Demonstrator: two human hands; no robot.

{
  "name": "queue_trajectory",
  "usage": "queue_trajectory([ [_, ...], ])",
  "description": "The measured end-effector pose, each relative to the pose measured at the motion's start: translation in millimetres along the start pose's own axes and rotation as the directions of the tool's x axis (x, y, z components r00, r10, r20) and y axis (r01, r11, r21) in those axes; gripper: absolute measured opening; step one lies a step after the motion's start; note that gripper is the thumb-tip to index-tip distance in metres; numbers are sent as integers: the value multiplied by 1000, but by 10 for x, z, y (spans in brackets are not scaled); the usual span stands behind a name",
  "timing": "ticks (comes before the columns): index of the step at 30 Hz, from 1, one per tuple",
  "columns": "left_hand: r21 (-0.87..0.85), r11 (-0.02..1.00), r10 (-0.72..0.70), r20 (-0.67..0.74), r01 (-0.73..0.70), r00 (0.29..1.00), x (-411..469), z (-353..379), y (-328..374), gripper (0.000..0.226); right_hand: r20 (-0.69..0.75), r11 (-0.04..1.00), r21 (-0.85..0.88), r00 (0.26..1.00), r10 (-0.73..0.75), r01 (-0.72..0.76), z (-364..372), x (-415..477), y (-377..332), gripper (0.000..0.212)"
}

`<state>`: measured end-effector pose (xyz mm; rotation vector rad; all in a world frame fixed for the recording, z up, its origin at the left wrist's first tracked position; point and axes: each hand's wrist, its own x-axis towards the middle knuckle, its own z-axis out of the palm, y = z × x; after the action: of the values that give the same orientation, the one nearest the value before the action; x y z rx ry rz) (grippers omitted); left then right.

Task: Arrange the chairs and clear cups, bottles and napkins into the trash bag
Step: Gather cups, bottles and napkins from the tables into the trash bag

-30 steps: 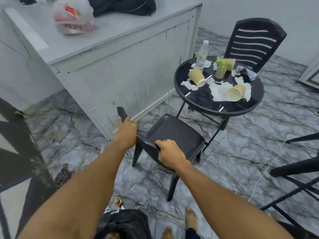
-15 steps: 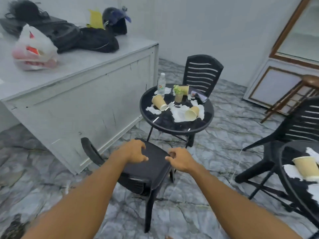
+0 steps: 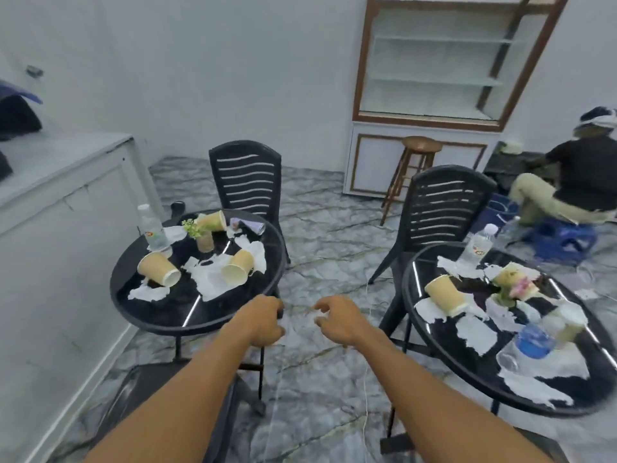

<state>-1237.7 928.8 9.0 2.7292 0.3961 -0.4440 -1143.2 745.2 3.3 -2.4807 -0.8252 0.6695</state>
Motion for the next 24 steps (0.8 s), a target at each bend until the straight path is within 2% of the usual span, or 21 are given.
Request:
queue_trajectory([
  [7, 17, 997, 72, 26, -72, 997, 1327, -179, 608, 61, -65, 995, -11, 993, 97, -97, -708, 653, 667, 43],
  [12, -32, 998, 59, -67, -62, 996, 1984, -450, 690, 62, -88, 995, -15, 991, 97, -99, -1016, 1291, 820, 44],
  [15, -79, 996, 25, -138, -36, 990, 2284, -609, 351, 55, -55, 998, -24, 997, 50, -51, -1026, 1830, 610, 45],
  [19, -106, 993, -65, -216, 43, 974, 2659, -847, -400, 32, -7, 998, -47, 999, -51, 51, -937, 2724, 150, 43],
  [24, -210, 954, -261, -219, 216, 940, 2953, -1010, -1296, 37, 74, 974, -83, 976, -207, 213, -697, 3687, -517, 35],
])
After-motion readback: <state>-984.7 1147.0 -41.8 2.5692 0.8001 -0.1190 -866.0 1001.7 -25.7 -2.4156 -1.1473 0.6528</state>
